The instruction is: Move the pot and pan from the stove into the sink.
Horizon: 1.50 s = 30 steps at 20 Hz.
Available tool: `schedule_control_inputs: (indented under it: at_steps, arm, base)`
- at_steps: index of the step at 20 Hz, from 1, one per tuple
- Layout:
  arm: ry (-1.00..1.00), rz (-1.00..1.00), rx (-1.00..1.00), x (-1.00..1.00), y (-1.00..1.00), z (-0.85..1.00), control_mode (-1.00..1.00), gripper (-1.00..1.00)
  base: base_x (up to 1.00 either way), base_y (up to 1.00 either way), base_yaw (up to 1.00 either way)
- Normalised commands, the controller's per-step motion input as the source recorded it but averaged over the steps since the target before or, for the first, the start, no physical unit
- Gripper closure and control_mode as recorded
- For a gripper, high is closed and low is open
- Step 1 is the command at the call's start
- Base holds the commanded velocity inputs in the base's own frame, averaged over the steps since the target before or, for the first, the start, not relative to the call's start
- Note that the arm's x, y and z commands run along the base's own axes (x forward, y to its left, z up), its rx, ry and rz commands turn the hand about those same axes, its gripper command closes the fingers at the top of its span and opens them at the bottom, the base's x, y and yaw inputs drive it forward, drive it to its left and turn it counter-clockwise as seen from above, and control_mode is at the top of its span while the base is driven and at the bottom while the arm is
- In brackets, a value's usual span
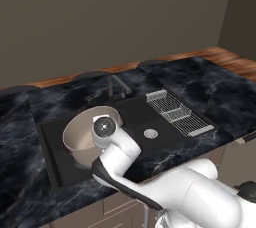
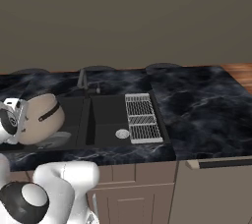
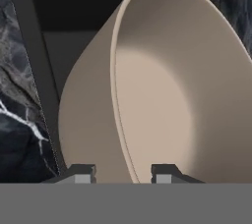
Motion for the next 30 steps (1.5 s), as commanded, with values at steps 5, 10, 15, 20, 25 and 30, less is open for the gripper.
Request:
schedule_control_inputs:
  at_steps: [5, 10, 15, 20, 25, 30]
  arm:
    - [0.02, -0.02, 0.0, 0.34, 0.23, -0.35, -1.0, 1.0]
    - [0.0, -0.02, 0.0, 0.41, 0.22, -0.26, -1.0, 1.0]
    - [0.0, -0.02, 0.0, 0.3, 0.12, -0.13, -1.0, 1.0]
    - [0.0, -0.01, 0.0, 0.18, 0.0, -0.05, -1.0, 1.0]
    - [0.0, -0.02, 0.0, 0.3, 0.01, -0.13, -1.0, 1.0]
    - [0.0, -0.02, 0.0, 0.27, 0.0, -0.17, -1.0, 1.0]
  base:
    - [0.0, 0.0, 0.0]
    - [0.0, 0.0, 0.0]
    - [0.0, 0.0, 0.0]
    - [0.0, 0.0, 0.0]
    - [0.0, 0.0, 0.0]
    - [0.0, 0.0, 0.0]
